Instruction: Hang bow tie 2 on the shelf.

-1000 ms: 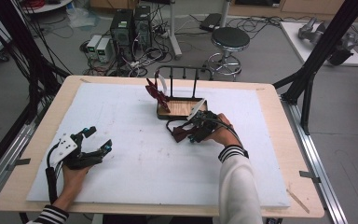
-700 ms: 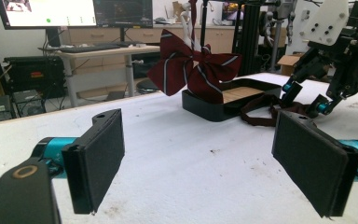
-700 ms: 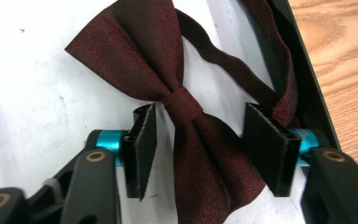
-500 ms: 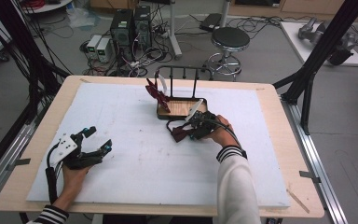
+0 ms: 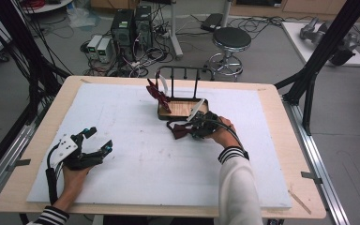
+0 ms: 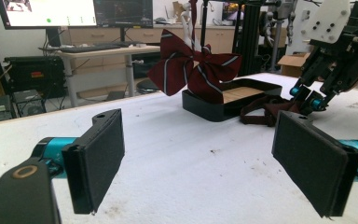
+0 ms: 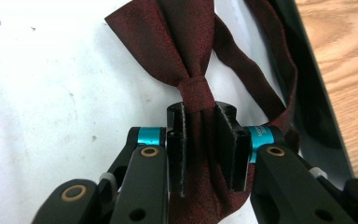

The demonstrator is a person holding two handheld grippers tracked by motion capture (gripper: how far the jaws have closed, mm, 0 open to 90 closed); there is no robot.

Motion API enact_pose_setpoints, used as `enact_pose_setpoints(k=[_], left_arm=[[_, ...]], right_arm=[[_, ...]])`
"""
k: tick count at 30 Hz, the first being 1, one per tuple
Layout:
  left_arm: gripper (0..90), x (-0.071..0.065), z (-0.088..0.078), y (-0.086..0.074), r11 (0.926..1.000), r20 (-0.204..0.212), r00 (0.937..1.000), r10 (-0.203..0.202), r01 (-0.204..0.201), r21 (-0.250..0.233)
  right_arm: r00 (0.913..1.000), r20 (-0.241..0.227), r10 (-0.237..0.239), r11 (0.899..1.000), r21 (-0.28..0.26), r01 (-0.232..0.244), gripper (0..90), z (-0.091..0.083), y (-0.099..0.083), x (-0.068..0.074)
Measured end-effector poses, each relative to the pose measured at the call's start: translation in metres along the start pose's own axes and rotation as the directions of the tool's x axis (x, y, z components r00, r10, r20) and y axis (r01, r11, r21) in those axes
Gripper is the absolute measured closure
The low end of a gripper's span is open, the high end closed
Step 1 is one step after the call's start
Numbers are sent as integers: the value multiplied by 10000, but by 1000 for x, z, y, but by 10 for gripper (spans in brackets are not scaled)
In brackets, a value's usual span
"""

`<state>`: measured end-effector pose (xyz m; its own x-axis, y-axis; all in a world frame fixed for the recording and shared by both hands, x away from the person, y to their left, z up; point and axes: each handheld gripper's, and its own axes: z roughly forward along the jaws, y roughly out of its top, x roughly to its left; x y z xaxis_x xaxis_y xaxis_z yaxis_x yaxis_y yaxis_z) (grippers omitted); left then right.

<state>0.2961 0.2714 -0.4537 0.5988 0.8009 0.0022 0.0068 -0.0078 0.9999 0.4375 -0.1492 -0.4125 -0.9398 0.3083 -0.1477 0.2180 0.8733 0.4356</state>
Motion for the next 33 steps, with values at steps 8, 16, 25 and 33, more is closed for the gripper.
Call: enact_pose_setpoints(k=[8,16,25,33], left_arm=[[173,0,0,0,10000,-12,10000,10,-10,7],[173,0,0,0,10000,-11,10000,20,-20,-24],[173,0,0,0,10000,-8,10000,9,-9,-25],[173,0,0,0,10000,-19,10000,1,-1,-31]], right_arm=[[9999,128,79,9994,-351,-75,753,-9,0,0],[9989,355,313,9943,-1032,-275,753,-23,-1,0],[9937,554,969,9645,-2516,-801,753,-45,-5,-4],[9886,957,1160,9503,-3002,-825,753,-55,-7,-5]])
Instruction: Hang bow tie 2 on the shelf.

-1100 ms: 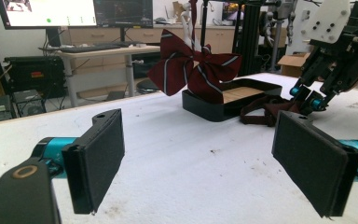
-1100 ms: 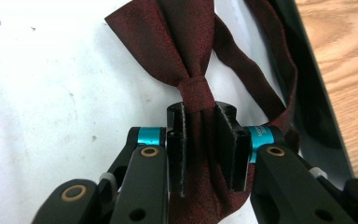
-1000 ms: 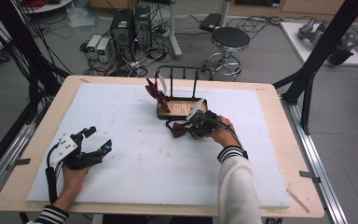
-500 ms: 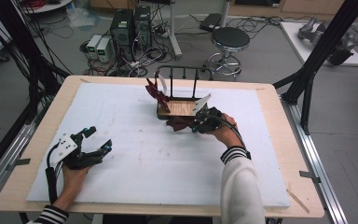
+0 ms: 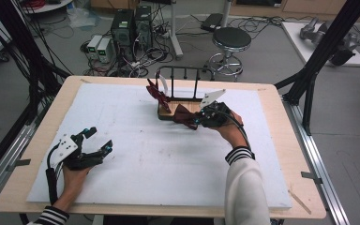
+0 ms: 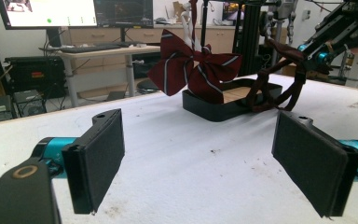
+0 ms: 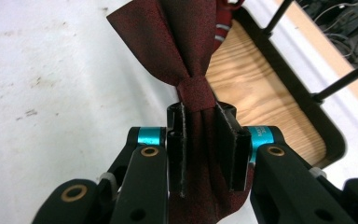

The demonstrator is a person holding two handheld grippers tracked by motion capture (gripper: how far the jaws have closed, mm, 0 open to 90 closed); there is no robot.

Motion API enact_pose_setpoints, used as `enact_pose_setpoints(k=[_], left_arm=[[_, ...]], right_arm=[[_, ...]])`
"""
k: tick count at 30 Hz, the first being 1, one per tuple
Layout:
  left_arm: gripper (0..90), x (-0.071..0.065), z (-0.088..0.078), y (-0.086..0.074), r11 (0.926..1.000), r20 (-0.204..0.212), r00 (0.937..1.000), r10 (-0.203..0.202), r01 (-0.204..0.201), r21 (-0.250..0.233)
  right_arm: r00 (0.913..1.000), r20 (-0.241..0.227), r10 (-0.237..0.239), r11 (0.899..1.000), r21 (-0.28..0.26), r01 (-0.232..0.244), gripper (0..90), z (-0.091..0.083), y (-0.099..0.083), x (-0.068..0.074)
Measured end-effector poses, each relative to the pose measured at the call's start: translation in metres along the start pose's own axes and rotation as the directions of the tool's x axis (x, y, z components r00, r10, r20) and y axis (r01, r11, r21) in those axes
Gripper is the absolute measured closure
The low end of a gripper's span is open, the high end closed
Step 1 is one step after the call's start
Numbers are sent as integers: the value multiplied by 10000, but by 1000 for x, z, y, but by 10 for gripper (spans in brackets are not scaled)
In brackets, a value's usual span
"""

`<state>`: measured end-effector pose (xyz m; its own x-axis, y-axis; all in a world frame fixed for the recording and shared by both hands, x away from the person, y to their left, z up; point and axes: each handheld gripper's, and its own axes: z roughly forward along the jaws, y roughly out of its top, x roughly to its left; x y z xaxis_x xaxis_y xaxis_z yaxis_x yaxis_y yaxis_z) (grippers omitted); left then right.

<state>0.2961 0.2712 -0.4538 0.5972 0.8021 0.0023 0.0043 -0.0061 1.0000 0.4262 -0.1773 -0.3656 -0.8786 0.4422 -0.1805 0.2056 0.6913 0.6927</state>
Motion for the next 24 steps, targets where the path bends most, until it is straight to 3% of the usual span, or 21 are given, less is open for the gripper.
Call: enact_pose_setpoints(k=[8,13,18,24], left_arm=[[173,0,0,0,10000,4,10000,1,-1,35],[174,0,0,0,10000,-4,10000,6,-6,14],[174,0,0,0,10000,-4,10000,4,-4,9],[174,0,0,0,10000,-8,10000,8,-8,13]], right_arm=[[9980,539,341,9960,-839,-295,753,-12,1,-5],[9941,997,425,9938,-1070,-317,754,-19,1,-6],[9870,1492,604,9878,-1508,-377,759,-26,2,-7],[9736,1996,1110,9722,-2251,-647,762,-35,2,-10]])
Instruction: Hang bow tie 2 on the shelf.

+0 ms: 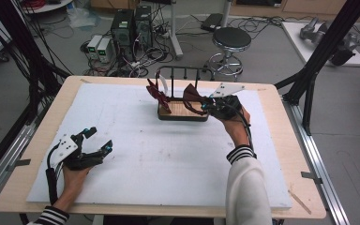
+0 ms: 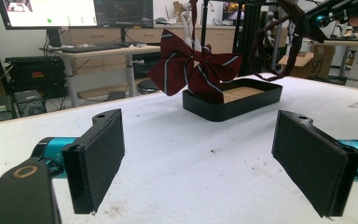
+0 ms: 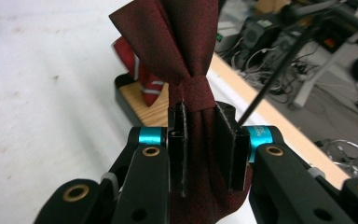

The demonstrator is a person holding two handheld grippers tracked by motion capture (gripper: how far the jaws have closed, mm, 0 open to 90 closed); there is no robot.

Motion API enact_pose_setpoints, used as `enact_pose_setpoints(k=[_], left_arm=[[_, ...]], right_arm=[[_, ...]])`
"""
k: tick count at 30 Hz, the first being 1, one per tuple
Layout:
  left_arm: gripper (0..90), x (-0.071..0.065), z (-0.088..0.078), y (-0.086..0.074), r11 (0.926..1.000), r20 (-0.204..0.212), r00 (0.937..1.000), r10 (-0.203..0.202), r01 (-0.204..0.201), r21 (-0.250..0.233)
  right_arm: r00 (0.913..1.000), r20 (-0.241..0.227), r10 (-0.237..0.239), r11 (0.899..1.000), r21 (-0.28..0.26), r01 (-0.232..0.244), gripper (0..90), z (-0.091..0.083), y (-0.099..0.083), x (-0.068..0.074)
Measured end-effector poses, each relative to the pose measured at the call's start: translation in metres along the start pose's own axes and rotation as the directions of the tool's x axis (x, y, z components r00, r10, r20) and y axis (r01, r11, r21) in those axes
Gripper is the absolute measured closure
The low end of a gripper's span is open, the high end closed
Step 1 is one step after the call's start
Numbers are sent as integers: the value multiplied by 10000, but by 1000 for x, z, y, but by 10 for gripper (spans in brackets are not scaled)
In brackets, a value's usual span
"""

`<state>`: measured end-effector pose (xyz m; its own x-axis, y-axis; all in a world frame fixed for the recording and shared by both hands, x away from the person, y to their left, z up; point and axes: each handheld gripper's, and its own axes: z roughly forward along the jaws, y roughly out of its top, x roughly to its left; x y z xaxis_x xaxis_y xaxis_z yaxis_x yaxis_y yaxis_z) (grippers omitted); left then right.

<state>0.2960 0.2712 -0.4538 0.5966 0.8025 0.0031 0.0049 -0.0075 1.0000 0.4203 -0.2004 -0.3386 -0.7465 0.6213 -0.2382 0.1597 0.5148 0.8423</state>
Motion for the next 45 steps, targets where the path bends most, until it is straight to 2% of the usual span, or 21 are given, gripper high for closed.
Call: enact_pose_setpoints(k=[7,9,17,24,27,30,34,37,44,45], left_arm=[[174,0,0,0,10000,13,10000,-1,1,17],[174,0,0,0,10000,4,10000,-3,3,5],[174,0,0,0,10000,6,10000,-10,10,24],[174,0,0,0,10000,-5,10000,-27,27,35],[174,0,0,0,10000,-8,10000,-24,24,40],[174,0,0,0,10000,5,10000,-7,7,31],[174,0,0,0,10000,5,10000,-6,6,42],[174,0,0,0,10000,6,10000,-3,3,26],[176,0,0,0,10000,17,10000,-15,15,34],[176,0,0,0,10000,3,10000,-31,31,29]], right_arm=[[9963,587,621,9961,-657,-582,763,-9,-1,-7],[9953,752,610,9955,-773,-552,764,-11,-1,-9],[9913,1051,794,9923,-1032,-685,763,-15,-3,-14],[9835,1177,1377,9838,-1314,-1220,765,-20,-8,-22],[9790,1276,1588,9776,-1592,-1379,766,-22,-10,-26],[9746,1204,1889,9669,-1959,-1632,765,-23,-12,-30],[9696,1327,2056,9626,-2059,-1759,765,-23,-13,-31],[9610,1269,2457,9482,-2373,-2111,765,-24,-15,-34],[9477,1319,2908,9291,-2755,-2467,765,-21,-20,-39],[9436,1323,3035,9250,-2783,-2585,765,-20,-21,-40]])
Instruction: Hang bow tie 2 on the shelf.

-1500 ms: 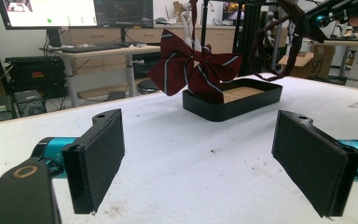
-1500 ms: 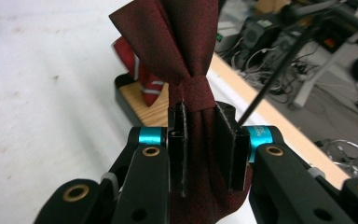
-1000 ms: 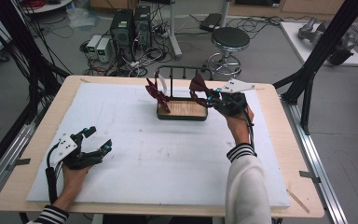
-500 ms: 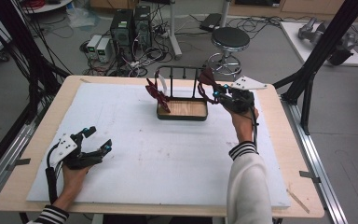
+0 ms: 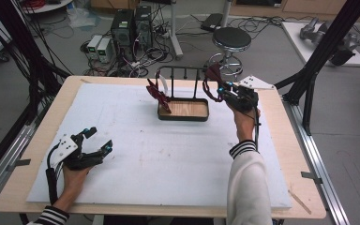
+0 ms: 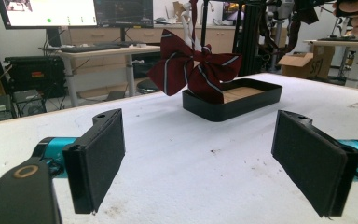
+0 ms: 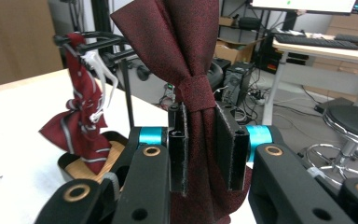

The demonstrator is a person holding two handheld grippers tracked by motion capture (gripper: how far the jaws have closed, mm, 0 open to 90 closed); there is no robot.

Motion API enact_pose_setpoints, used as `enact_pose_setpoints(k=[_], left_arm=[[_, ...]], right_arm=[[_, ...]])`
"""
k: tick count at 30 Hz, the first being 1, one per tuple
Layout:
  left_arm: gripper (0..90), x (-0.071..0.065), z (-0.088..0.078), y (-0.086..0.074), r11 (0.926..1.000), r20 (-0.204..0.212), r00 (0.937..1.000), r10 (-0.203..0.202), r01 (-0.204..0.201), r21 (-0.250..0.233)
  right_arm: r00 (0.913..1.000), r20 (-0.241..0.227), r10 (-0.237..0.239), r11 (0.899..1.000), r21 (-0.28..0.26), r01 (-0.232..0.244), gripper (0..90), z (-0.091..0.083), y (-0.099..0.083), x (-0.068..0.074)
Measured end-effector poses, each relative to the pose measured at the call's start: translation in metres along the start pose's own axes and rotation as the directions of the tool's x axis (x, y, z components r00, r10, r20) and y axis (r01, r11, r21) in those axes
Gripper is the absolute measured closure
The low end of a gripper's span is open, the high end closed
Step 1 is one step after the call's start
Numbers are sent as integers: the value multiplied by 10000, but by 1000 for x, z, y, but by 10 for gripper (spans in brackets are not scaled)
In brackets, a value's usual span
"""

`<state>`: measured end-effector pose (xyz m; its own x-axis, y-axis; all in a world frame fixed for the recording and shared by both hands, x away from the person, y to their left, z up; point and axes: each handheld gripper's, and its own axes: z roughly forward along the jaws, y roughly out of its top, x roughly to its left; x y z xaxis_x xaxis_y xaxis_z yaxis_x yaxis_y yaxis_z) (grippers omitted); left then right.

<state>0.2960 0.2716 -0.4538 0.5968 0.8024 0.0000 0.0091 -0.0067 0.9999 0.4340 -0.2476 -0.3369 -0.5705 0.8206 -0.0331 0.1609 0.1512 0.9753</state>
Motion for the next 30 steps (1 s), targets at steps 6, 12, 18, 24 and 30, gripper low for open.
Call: enact_pose_setpoints(k=[6,12,18,24,30], left_arm=[[176,0,0,0,10000,14,10000,-32,32,-8],[176,0,0,0,10000,13,10000,-25,25,1],[176,0,0,0,10000,19,10000,5,-5,3],[176,0,0,0,10000,16,10000,-21,21,-4],[176,0,0,0,10000,12,10000,-32,32,-8]], right_arm=[[9988,286,402,9990,-221,-396,765,2,-4,-6],[9967,572,575,9982,-193,-565,765,2,-5,-9],[9949,803,614,9981,-99,-608,762,3,-7,-10],[9933,1011,559,9983,134,-575,761,7,-9,-9],[9918,1143,571,9973,387,-618,757,12,-12,-8]])
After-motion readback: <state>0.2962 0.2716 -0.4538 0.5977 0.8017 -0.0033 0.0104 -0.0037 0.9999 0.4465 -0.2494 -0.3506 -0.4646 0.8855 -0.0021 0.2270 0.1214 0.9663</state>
